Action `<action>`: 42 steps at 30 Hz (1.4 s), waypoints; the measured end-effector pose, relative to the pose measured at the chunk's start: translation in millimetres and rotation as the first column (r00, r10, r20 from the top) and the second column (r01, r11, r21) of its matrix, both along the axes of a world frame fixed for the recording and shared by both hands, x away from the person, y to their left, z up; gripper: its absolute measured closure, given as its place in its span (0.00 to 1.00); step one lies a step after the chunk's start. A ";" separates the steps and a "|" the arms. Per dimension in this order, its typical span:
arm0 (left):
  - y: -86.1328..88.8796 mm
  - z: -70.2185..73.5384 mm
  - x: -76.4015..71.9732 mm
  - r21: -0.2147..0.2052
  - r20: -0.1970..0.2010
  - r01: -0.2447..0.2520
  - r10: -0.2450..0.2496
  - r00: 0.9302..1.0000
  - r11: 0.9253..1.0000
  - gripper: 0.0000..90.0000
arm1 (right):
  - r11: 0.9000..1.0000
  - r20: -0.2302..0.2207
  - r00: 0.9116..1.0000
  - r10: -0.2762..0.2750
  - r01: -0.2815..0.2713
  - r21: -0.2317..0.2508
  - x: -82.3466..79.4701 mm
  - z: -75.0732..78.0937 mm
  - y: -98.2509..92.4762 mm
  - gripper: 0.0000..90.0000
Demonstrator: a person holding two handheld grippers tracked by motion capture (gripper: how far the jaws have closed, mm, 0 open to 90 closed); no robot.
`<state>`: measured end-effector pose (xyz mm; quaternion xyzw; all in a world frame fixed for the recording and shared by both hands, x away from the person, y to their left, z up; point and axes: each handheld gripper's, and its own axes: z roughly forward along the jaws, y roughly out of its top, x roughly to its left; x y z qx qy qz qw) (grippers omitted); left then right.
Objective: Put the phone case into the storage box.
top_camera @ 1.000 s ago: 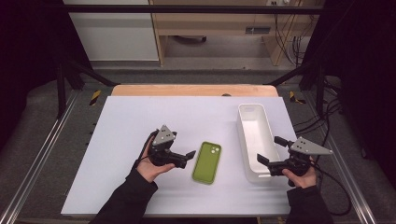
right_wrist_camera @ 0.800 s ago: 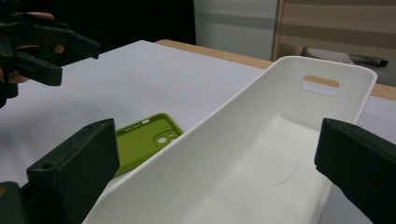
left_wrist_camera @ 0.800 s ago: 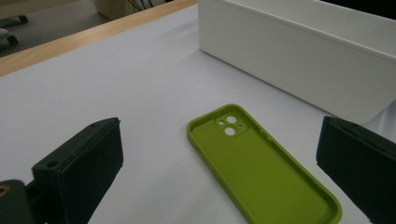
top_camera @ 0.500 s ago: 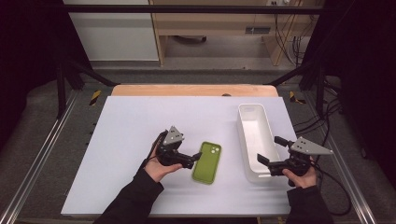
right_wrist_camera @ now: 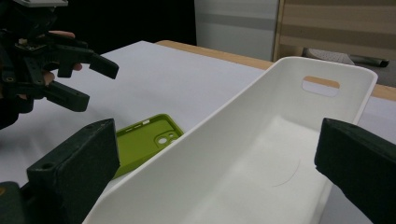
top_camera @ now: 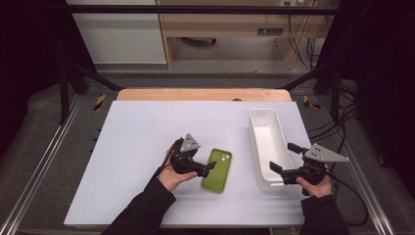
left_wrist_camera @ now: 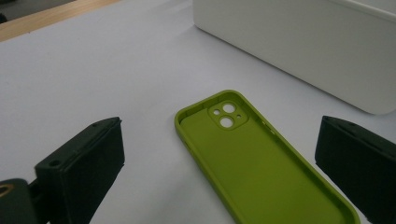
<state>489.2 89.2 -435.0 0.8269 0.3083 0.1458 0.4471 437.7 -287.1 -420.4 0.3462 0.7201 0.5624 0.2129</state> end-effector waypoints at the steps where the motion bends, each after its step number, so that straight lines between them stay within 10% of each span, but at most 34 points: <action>1: -1.0 -1.1 0.6 0.002 -0.005 -0.002 0.002 1.000 1.000 0.02 | 1.000 -0.001 1.000 0.001 -0.001 -0.001 0.1 0.0 0.1 0.01; 23: -13.1 -19.4 8.2 0.063 -0.119 -0.038 0.045 0.992 0.997 0.07 | 1.000 -0.002 1.000 0.000 0.000 -0.004 0.2 -0.3 0.2 0.01; 42: -17.0 -26.7 3.1 0.118 -0.131 -0.063 0.079 0.988 0.991 0.25 | 1.000 -0.001 1.000 0.001 -0.001 -0.007 0.1 -0.2 0.0 0.01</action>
